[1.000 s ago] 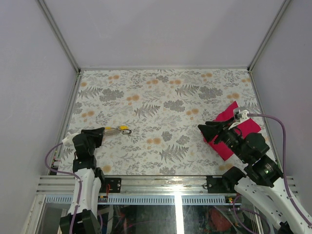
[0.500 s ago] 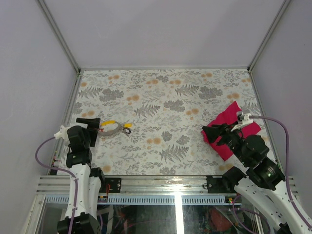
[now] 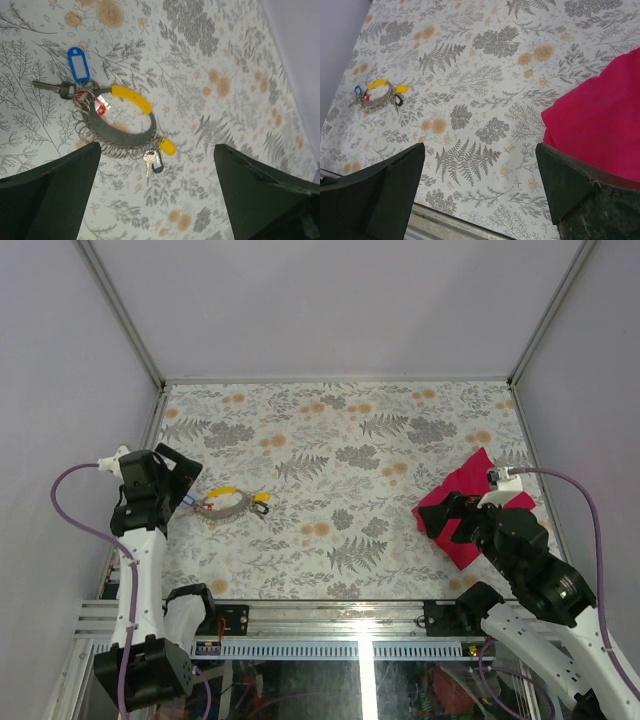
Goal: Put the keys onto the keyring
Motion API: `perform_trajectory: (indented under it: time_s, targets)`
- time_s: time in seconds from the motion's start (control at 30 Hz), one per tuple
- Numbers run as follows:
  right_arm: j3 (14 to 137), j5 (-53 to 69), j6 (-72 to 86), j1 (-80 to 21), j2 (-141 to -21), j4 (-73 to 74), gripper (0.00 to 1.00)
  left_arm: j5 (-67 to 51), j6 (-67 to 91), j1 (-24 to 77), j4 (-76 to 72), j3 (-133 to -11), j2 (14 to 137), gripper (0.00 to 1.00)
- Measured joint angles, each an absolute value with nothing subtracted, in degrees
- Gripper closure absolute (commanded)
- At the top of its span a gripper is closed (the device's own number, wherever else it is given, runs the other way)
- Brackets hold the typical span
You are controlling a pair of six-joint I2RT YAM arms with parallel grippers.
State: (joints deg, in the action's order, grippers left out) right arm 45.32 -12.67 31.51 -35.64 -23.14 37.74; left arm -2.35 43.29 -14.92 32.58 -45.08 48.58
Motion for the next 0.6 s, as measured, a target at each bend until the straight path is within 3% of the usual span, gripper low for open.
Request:
perform_trajectory:
  time_s: [0.23,0.47,0.6]
  targets:
    - [45.76,-8.23,28.8,-35.64,-18.46,38.35,0.01,-7.44,31.86,-12.69,37.28,-48.62,51.33,0.0]
    - [45.95,-8.47,26.39,-35.64,-17.56,41.47,0.01,1.83,22.83,13.72,37.8,-54.22,51.66,0.0]
    - [45.95,-9.58,26.09,-35.64,-15.62,41.87,0.01,2.66,21.5,17.06,37.65,-54.3,49.65,0.0]
